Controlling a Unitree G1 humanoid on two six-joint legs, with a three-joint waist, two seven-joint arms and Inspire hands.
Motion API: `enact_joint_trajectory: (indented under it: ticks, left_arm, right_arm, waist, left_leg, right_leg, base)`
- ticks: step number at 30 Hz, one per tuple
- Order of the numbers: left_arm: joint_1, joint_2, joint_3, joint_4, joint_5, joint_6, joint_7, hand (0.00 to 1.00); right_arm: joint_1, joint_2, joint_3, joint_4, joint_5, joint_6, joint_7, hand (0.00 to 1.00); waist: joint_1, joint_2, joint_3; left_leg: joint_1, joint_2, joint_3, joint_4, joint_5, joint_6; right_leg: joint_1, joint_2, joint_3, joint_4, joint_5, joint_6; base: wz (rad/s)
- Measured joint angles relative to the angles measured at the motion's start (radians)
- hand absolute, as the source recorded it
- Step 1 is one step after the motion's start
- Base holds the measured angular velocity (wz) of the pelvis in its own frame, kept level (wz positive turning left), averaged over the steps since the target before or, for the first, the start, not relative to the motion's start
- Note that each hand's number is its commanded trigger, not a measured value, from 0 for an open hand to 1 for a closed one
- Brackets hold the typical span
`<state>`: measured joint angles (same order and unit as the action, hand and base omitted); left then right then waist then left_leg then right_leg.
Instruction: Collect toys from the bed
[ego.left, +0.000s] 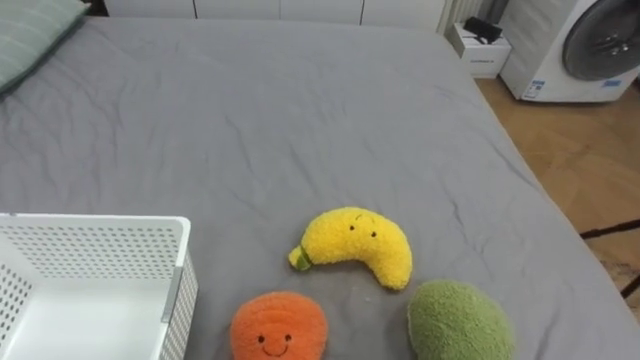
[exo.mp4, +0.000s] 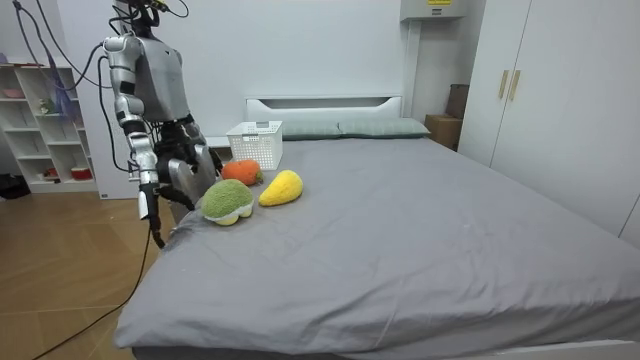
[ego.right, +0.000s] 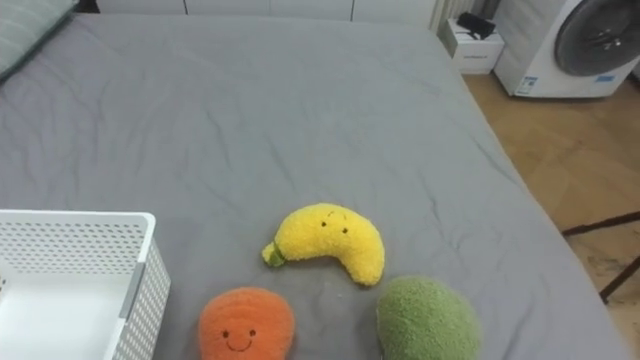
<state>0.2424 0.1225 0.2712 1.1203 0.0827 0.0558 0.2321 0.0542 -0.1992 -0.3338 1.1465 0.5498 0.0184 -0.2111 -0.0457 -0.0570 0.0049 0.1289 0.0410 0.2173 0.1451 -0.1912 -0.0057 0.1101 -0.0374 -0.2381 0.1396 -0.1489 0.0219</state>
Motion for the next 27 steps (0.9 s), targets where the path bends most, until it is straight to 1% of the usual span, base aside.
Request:
enact_joint_trajectory:
  ticks: [2,3,5,6,7,8,10,12,13,14,16,20,22,24,27]
  left_arm:
    - [0.001,0.000,0.001,-0.005,0.000,-0.003,0.000,0.00]
    - [0.002,0.000,0.001,-0.016,0.000,-0.003,0.000,0.00]
    - [0.002,0.000,0.001,-0.021,0.000,-0.003,-0.001,0.00]
    - [0.002,0.001,-0.005,-0.023,-0.001,-0.005,-0.001,0.00]
    - [0.003,0.002,-0.024,-0.022,-0.001,-0.006,-0.001,0.00]
    - [0.003,0.001,-0.028,-0.022,-0.001,-0.008,-0.002,0.00]
    - [0.003,0.001,-0.030,-0.025,0.000,-0.017,-0.006,0.00]
    - [0.005,0.001,-0.031,-0.041,0.011,-0.016,-0.007,0.00]
    - [0.008,0.001,-0.031,-0.044,0.021,-0.015,-0.007,0.00]
    - [0.009,0.001,-0.031,-0.044,0.022,-0.015,-0.007,0.00]
    - [0.017,0.002,-0.041,-0.050,0.022,-0.015,-0.005,0.00]
    - [0.016,0.002,-0.047,-0.050,0.023,-0.015,-0.004,0.00]
    - [0.016,0.003,-0.060,-0.050,0.023,-0.015,-0.005,0.00]
    - [0.016,0.002,-0.064,-0.050,0.023,-0.016,-0.008,0.00]
    - [0.016,0.003,-0.069,-0.052,0.019,-0.015,-0.008,0.00]
  right_arm:
    - [-0.014,-0.004,-0.014,-0.055,-0.011,-0.006,-0.026,0.00]
    - [-0.020,-0.004,-0.018,-0.111,-0.032,-0.007,-0.045,0.00]
    - [-0.035,-0.004,-0.023,-0.192,-0.048,-0.015,-0.074,0.00]
    - [-0.038,-0.004,-0.019,-0.239,-0.054,-0.027,-0.089,0.00]
    - [-0.042,-0.005,-0.002,-0.290,-0.081,-0.034,-0.107,0.00]
    - [-0.045,-0.004,0.003,-0.313,-0.094,-0.039,-0.109,0.00]
    - [-0.024,-0.004,0.019,-0.436,-0.171,-0.046,-0.101,0.00]
    - [-0.001,-0.004,0.027,-0.541,-0.229,-0.048,-0.103,0.00]
    - [0.001,-0.005,0.039,-0.586,-0.269,-0.054,-0.103,0.00]
    - [0.001,-0.005,0.043,-0.603,-0.288,-0.055,-0.102,0.00]
    - [0.004,-0.004,0.073,-0.670,-0.382,-0.056,-0.102,0.00]
    - [0.003,-0.004,0.124,-0.719,-0.495,-0.056,-0.083,0.00]
    - [0.002,-0.005,0.161,-0.726,-0.553,-0.056,-0.048,0.00]
    - [0.002,-0.006,0.189,-0.725,-0.558,-0.056,-0.017,0.00]
    - [0.004,-0.005,0.235,-0.723,-0.612,-0.050,0.033,0.00]
  waist:
    - [0.000,-0.002,-0.0025]
    - [0.000,0.000,-0.0045]
    - [0.000,0.001,-0.0009]
    - [0.002,0.002,-0.0006]
    - [0.006,0.002,-0.0004]
    - [0.008,0.002,-0.0004]
    - [0.016,0.004,-0.0008]
    - [0.027,0.008,0.0003]
    - [0.026,0.009,0.0004]
    - [0.027,0.010,0.0002]
    - [0.027,0.010,-0.0001]
    - [0.028,0.006,-0.0022]
    - [0.029,0.001,-0.0031]
    - [0.030,-0.001,-0.0025]
    - [0.029,-0.003,-0.0017]
  left_leg:
    - [-0.006,0.000,-0.001,0.000,0.000,0.000]
    - [-0.014,0.000,-0.001,0.000,0.000,0.000]
    - [-0.016,-0.001,0.000,0.001,0.000,0.000]
    - [-0.017,-0.001,0.000,0.001,0.000,0.000]
    - [-0.020,-0.001,0.000,0.001,0.000,0.000]
    - [-0.022,-0.001,0.000,0.001,0.000,0.000]
    - [-0.029,-0.001,-0.001,0.001,0.000,0.000]
    - [-0.029,-0.001,-0.001,0.000,0.001,0.000]
    - [-0.029,-0.001,-0.001,0.000,0.001,0.000]
    - [-0.029,-0.001,-0.001,0.000,0.001,0.000]
    - [-0.030,-0.001,-0.001,0.000,0.001,0.000]
    - [-0.030,-0.001,-0.001,0.000,0.001,0.000]
    - [-0.029,-0.001,0.000,-0.001,0.001,0.000]
    - [-0.029,-0.001,0.000,-0.001,0.001,0.000]
    - [-0.029,-0.001,0.000,0.000,0.001,0.000]
  right_leg:
    - [-0.004,0.000,0.001,0.003,0.000,0.000]
    - [-0.013,0.000,0.001,0.007,0.000,0.000]
    - [-0.015,-0.001,0.003,0.011,0.000,0.000]
    - [-0.017,-0.001,0.001,0.011,0.000,0.000]
    - [-0.025,-0.001,-0.003,0.010,0.000,0.000]
    - [-0.025,-0.002,-0.004,0.010,0.000,0.000]
    - [-0.026,-0.001,-0.001,0.009,-0.001,0.001]
    - [-0.028,-0.001,0.000,0.009,-0.001,0.001]
    - [-0.027,-0.001,0.000,0.009,-0.001,0.001]
    - [-0.027,-0.001,-0.003,0.009,-0.001,0.001]
    - [-0.029,-0.001,-0.006,0.010,-0.001,0.001]
    - [-0.028,-0.002,-0.003,0.011,-0.001,0.001]
    - [-0.023,-0.002,0.000,0.011,-0.001,0.001]
    - [-0.022,-0.002,0.000,0.011,-0.001,0.001]
    - [-0.022,-0.002,0.000,0.011,-0.001,0.001]
  base:
    - [0.02]
    - [0.00]
    - [0.00]
    - [0.00]
    - [0.00]
    - [0.00]
    - [0.02]
    - [0.00]
    - [0.00]
    - [0.00]
    - [0.00]
    - [0.00]
    - [0.00]
    - [0.00]
    - [0.00]
